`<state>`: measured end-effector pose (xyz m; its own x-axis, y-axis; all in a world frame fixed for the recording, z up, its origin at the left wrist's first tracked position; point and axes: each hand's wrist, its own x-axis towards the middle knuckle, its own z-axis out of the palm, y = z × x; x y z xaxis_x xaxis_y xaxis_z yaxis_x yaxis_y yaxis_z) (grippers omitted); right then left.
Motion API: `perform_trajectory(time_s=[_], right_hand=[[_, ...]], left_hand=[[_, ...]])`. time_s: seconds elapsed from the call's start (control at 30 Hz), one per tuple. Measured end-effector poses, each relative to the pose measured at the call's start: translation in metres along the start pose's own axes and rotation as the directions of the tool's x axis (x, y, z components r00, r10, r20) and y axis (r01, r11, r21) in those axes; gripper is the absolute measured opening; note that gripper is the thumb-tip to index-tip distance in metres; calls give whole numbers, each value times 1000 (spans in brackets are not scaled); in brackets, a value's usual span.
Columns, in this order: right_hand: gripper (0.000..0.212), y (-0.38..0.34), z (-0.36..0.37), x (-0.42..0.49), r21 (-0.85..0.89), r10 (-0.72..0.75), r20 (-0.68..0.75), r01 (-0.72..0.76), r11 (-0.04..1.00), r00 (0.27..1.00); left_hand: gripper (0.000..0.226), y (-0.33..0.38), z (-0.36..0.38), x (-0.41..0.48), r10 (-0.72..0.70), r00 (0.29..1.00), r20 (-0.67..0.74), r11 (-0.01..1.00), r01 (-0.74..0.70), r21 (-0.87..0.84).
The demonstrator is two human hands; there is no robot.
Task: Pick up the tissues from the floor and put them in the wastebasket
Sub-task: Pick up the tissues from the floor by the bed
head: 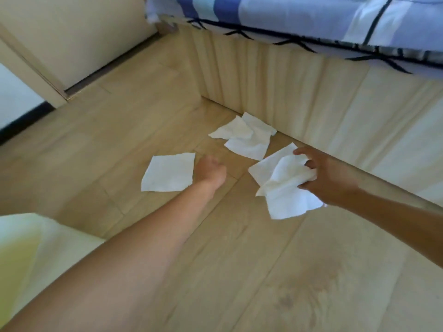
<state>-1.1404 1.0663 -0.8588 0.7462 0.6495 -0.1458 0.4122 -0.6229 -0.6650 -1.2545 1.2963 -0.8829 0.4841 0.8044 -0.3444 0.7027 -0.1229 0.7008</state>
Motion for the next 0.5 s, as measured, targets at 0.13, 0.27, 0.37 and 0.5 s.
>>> perform_trajectory(time_s=[0.13,0.27,0.37,0.5], right_hand=[[33,2,34,46,-203,11,48,-1,979,999],[25,9,67,77,-306,10,49,5,952,999],[33,22,88,91,-369,26,93,11,929,995],[31,26,99,97,-399,1,69,26,917,998]], left_hand=[[41,-49,-35,66,-64,981,-185,926,127,354],[64,-85,-46,111,-121,973,-199,838,207,506],[78,-105,-46,128,-110,975,-192,780,204,591],[51,-106,-50,132,178,966,-190,749,-8,663]])
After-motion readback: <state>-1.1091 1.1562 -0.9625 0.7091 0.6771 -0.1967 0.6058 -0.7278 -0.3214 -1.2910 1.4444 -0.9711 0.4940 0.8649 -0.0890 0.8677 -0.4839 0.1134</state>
